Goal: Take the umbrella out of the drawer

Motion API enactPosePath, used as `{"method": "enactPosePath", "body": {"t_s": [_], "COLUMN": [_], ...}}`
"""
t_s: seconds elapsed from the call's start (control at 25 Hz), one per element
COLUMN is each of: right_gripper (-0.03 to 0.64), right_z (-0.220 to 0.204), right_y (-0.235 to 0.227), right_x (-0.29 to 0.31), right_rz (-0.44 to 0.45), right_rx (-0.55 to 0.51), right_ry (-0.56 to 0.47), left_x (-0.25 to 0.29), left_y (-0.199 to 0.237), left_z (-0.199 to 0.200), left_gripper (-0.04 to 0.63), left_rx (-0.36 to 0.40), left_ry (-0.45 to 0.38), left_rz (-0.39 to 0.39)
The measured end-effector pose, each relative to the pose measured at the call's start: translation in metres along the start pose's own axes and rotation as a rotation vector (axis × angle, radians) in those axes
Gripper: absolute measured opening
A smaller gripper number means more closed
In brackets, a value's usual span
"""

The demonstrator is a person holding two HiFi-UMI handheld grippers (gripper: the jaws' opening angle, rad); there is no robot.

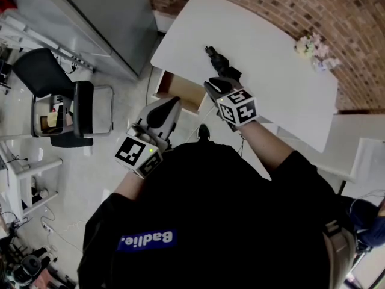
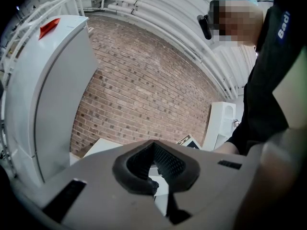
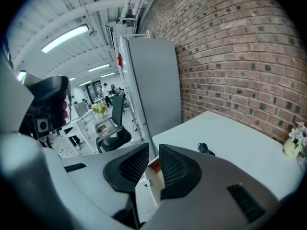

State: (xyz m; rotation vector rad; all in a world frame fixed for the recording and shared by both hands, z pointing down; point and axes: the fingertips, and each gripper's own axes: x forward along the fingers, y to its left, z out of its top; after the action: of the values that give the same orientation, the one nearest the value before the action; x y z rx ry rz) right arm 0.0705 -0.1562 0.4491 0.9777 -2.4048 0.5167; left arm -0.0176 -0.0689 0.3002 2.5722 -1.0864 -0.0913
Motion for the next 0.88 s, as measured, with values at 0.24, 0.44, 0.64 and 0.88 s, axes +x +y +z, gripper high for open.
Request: {"method": "enactPosePath", "body": {"t_s": [0.24, 0.44, 0.64, 0.88], "right_gripper": [0.054, 0.037, 0.029, 0.029], "right_z": [0.023, 0.033, 0.041, 0.045], "right_y": [0.033, 0.057, 0.073, 0.082], "right_x": [-0.013, -0.023, -0.029, -0.032], "right_rz": [0.057, 0.1, 0.146, 0.175], "right_rx": [0.001, -0.019, -0.032, -0.001], "right_ry": [-0.04, -0.059, -0.077, -0.106], "left_x": [-0.003, -0.006, -0.007, -0.005], "left_y": [0.003, 0.002, 0.005, 0.004], "left_z": [-0.001, -0.001, -0.002, -0.003], "left_gripper": [-0.003, -0.003, -0.003, -0.003], "left_rx": [-0.007, -0.017, -0.006, -0.003], "left_ry": [-0.005, 0.008, 0.005, 0.01], "left_rz": [0.006, 0.006, 0.008, 0.004]}}
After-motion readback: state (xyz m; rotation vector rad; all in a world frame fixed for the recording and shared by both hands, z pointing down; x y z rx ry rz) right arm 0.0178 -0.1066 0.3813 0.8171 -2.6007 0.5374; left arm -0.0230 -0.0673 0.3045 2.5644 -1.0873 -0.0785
